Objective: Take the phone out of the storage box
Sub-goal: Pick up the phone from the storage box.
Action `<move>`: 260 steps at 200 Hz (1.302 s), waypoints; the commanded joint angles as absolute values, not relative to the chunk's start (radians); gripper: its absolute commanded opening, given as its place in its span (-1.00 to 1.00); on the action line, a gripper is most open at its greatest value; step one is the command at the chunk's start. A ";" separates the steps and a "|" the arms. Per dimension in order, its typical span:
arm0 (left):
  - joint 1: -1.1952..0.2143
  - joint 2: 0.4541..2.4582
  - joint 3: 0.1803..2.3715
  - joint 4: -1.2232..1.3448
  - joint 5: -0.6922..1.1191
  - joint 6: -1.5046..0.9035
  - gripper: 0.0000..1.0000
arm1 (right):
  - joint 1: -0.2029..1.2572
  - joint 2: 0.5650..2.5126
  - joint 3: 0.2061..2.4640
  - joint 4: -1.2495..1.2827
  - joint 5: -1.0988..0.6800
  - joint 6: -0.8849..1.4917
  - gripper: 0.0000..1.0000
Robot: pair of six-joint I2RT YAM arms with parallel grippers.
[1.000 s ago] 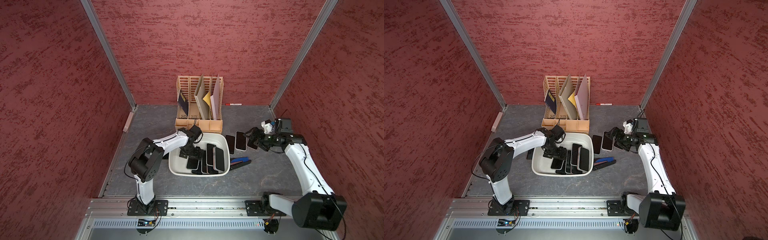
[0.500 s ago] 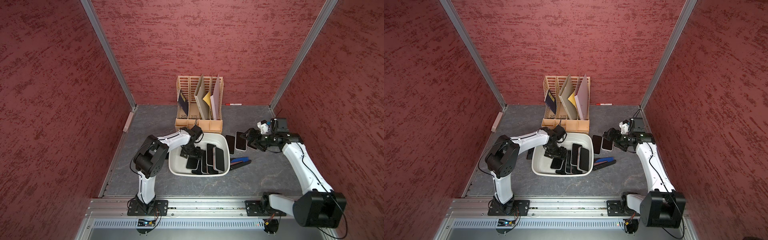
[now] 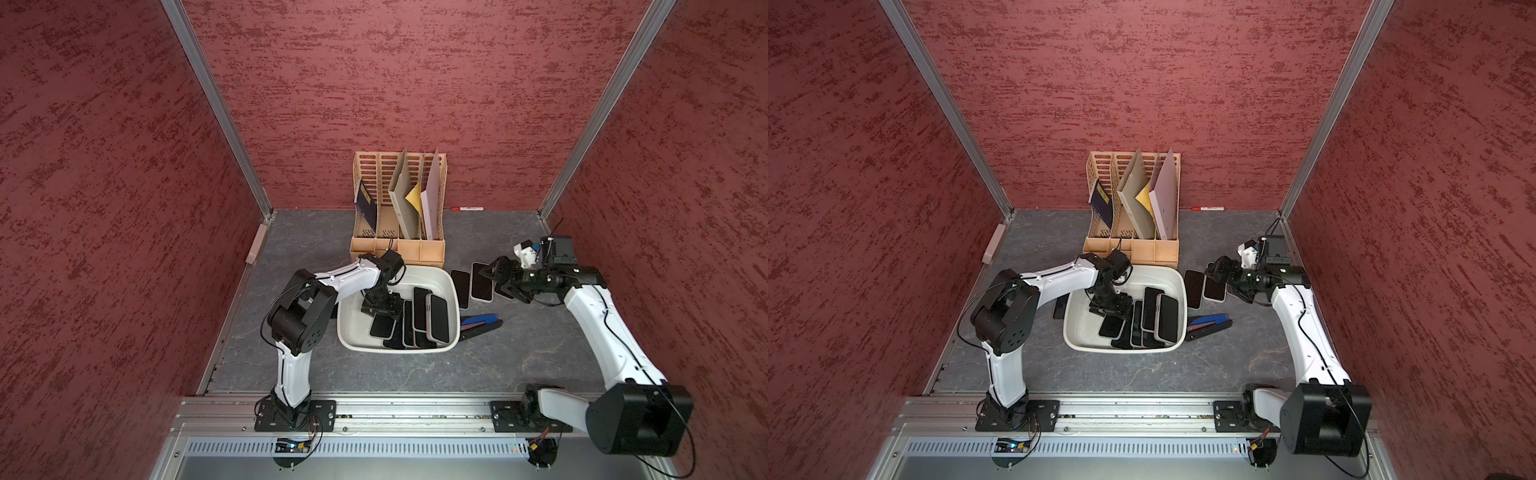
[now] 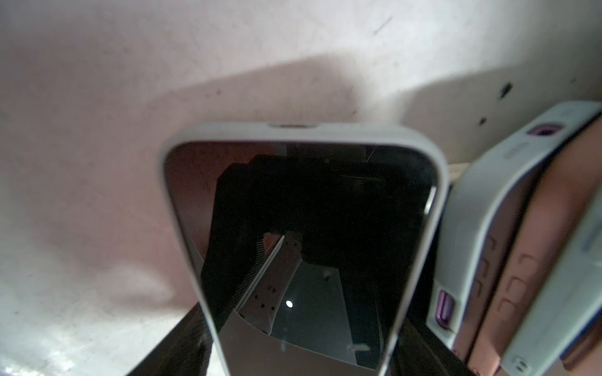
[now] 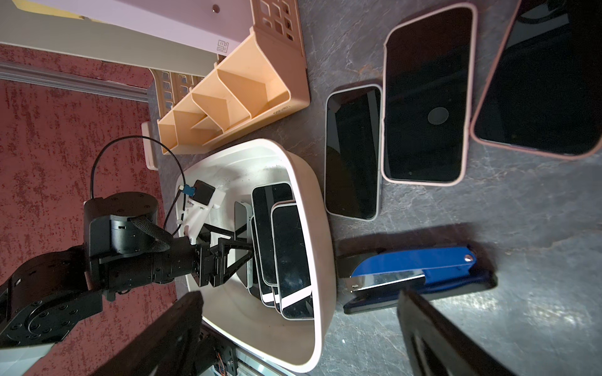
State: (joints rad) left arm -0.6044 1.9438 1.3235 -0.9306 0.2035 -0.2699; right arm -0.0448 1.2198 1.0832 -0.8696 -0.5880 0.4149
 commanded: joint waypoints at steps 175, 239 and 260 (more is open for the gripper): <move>-0.394 1.676 1.175 -0.583 0.637 -0.619 0.13 | 0.443 1.494 1.261 -0.785 -0.661 0.462 0.86; -0.494 1.654 1.278 -0.611 0.627 -0.674 0.13 | 0.539 1.621 1.355 -0.768 -0.622 0.474 0.66; -0.523 1.661 1.315 -0.613 0.624 -0.689 0.13 | 0.546 1.645 1.378 -0.749 -0.617 0.482 0.59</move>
State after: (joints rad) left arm -0.4957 1.6726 1.2587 -0.6212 0.6018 -0.6621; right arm 0.5358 1.6291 1.3342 -0.7898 -0.6495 0.4763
